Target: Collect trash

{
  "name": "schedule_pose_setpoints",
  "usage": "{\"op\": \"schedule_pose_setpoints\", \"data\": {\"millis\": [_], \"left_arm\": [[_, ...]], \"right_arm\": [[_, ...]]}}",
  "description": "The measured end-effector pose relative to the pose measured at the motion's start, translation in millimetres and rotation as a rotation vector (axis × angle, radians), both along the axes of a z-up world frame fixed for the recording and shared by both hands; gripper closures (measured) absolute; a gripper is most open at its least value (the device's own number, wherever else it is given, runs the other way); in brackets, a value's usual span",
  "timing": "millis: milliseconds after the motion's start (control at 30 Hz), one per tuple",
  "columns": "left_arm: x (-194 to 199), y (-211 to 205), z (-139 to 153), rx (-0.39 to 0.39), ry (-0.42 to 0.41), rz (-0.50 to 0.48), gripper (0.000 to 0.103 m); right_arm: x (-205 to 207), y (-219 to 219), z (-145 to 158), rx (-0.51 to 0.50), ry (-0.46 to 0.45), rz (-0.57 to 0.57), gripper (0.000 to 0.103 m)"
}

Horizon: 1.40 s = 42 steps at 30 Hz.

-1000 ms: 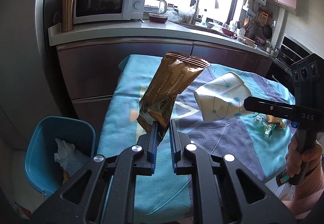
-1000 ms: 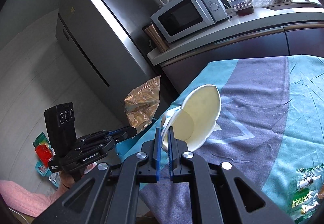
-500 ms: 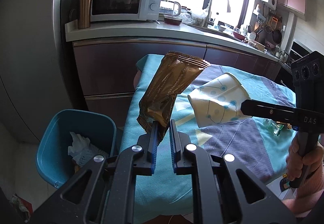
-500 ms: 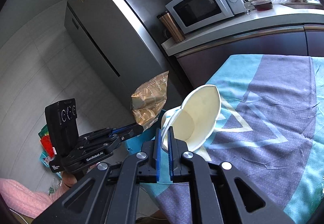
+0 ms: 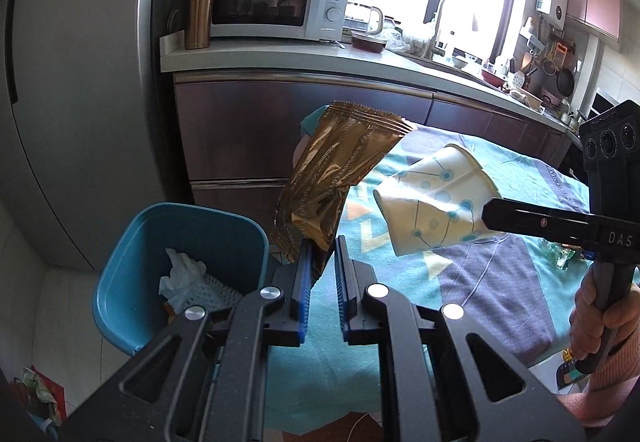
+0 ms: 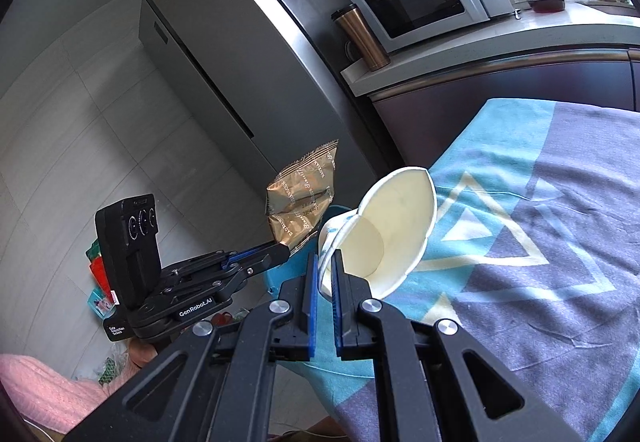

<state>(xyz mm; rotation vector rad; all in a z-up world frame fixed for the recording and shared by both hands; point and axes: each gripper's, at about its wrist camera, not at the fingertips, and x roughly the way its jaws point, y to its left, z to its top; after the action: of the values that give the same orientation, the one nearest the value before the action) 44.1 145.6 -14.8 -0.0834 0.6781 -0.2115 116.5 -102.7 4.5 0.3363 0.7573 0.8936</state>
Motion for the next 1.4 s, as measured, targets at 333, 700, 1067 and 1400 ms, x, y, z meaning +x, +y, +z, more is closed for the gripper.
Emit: {"op": "schedule_pose_setpoints", "data": {"millis": [333, 700, 1067, 1400], "left_arm": [[-3.1, 18.0, -2.8, 0.005, 0.003, 0.046, 0.091], [-6.3, 32.8, -4.5, 0.012, 0.003, 0.082, 0.091], [-7.4, 51.3, -9.2, 0.02, 0.013, 0.131, 0.091], [-3.9, 63.8, -19.2, 0.023, 0.034, 0.163, 0.091]], "right_arm": [[2.2, 17.0, -3.3, 0.002, 0.016, 0.042, 0.098], [4.8, 36.7, -2.1, 0.004, 0.018, 0.081, 0.098], [12.2, 52.7, 0.6, -0.005, 0.03, 0.118, 0.098], [18.1, 63.1, -1.9, -0.013, 0.055, 0.141, 0.098]]}}
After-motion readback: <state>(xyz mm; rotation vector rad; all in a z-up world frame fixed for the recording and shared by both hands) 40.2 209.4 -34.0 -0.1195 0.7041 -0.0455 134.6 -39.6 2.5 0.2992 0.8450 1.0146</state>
